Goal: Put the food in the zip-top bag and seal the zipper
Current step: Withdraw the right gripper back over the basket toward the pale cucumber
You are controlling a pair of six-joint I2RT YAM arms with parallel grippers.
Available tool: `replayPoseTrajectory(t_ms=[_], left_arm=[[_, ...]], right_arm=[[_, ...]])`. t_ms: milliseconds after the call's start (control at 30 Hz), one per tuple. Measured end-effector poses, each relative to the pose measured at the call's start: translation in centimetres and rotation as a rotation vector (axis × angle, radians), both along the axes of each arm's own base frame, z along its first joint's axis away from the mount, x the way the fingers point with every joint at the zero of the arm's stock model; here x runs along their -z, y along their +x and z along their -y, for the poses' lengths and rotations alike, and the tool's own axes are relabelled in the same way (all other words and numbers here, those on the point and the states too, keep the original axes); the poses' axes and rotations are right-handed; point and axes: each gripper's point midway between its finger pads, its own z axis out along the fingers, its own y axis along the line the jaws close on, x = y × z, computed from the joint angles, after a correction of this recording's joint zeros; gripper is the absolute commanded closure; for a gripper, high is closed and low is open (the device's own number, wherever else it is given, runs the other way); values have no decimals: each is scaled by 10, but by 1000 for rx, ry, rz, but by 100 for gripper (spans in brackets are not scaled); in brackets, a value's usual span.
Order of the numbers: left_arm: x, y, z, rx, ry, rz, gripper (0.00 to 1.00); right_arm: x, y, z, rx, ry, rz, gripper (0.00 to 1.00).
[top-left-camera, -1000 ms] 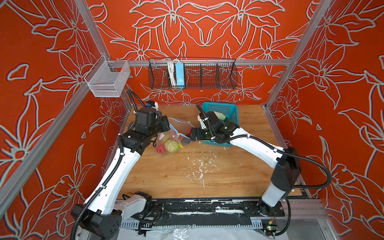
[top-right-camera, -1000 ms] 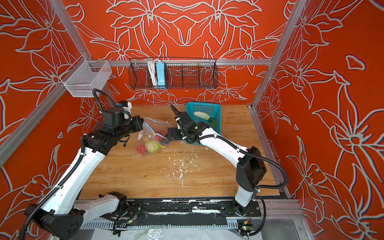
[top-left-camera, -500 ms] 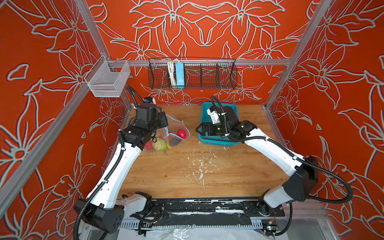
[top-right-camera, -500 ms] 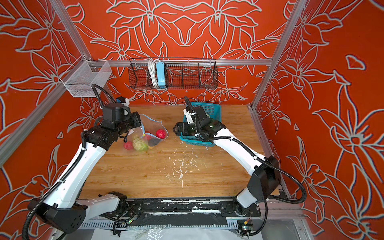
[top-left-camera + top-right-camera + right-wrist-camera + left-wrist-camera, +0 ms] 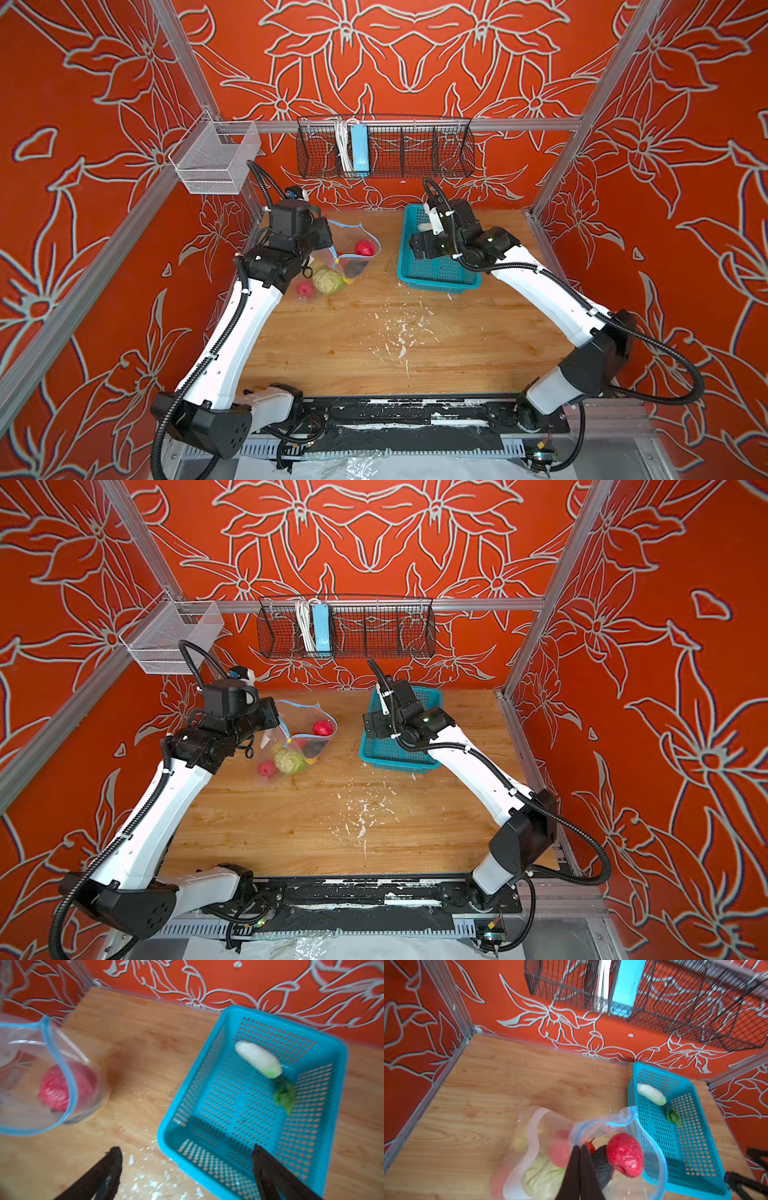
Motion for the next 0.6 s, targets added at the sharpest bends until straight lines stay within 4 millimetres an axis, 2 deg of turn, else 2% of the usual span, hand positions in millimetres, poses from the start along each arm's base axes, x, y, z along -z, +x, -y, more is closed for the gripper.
replayPoseTrajectory(t_ms=[100, 200, 333, 433, 600], left_arm=[[16, -1, 3, 12, -11, -38, 100], [20, -2, 6, 25, -25, -47, 100], [20, 0, 12, 46, -50, -43, 100], [24, 0, 15, 54, -71, -47, 100], [38, 1, 23, 72, -115, -69, 100]], right_arm=[[7, 15, 3, 6, -88, 10, 4], [12, 37, -2, 1, -156, 18, 4], [29, 48, -2, -43, -220, -9, 2], [39, 56, 1, -65, -256, -31, 2], [49, 86, 10, -75, -258, -58, 2]])
